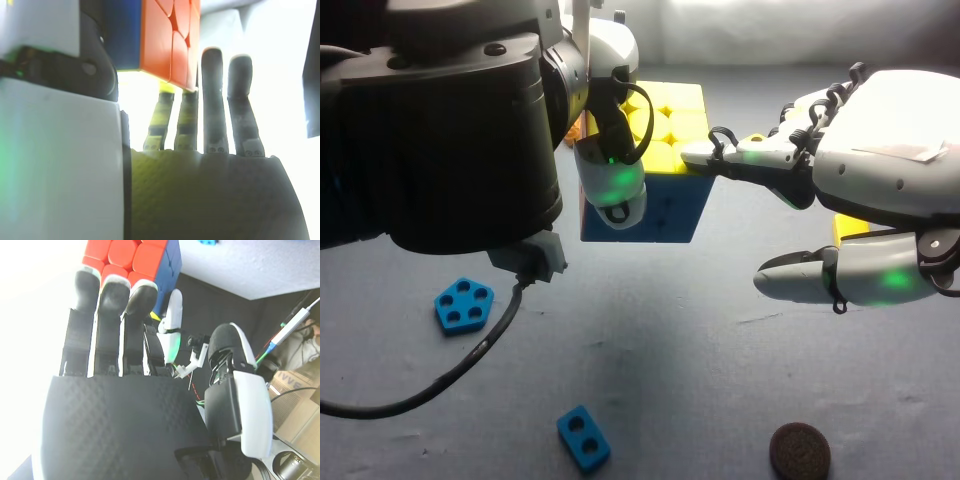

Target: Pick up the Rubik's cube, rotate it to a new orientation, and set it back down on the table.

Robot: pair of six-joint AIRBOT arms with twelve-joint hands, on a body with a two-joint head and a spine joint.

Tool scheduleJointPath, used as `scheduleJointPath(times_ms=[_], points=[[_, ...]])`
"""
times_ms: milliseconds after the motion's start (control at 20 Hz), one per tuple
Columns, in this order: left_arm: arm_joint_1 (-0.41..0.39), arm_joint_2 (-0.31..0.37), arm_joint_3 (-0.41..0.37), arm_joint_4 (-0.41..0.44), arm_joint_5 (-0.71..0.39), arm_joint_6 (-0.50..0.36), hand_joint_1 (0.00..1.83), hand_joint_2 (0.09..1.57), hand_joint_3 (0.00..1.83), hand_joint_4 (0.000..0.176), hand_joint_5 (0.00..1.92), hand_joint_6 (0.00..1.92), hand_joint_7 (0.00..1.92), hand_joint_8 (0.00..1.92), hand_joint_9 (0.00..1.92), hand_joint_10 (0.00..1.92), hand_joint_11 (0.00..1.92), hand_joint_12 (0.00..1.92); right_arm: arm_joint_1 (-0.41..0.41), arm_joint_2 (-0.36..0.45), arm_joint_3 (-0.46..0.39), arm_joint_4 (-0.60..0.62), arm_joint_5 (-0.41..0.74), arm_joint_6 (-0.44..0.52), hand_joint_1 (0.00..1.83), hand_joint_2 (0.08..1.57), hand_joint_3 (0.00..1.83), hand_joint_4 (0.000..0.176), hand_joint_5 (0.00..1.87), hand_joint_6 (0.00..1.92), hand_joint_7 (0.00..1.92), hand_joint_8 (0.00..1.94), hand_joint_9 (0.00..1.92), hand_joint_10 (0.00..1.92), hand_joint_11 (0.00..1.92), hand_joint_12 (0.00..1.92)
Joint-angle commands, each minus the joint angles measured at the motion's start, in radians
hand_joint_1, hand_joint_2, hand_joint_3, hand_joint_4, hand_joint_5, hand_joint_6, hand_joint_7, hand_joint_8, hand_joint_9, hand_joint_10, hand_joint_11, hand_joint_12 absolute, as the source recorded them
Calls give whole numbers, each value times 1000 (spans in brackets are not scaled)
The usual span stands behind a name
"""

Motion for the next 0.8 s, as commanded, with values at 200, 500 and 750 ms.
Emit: scheduleJointPath(times_ms=[200,500,750], points=[[-24,14,-3,108,7,-7,1048,1360,0,0,480,1660,417,1754,247,1691,168,1870,-10,-1,-8,3,90,-3,143,1223,2,0,166,4,519,1763,556,1921,465,1921],[-27,14,-2,108,7,-7,1024,1402,0,17,513,1710,459,1762,266,1676,208,1805,-16,-1,-12,2,90,-3,140,1227,2,0,147,2,505,1768,553,1921,471,1921],[-29,14,-1,108,7,-7,1022,1405,0,12,508,1717,422,1784,245,1676,189,1823,-33,-3,-16,2,90,-10,128,1222,0,0,171,11,531,1741,565,1921,467,1921]])
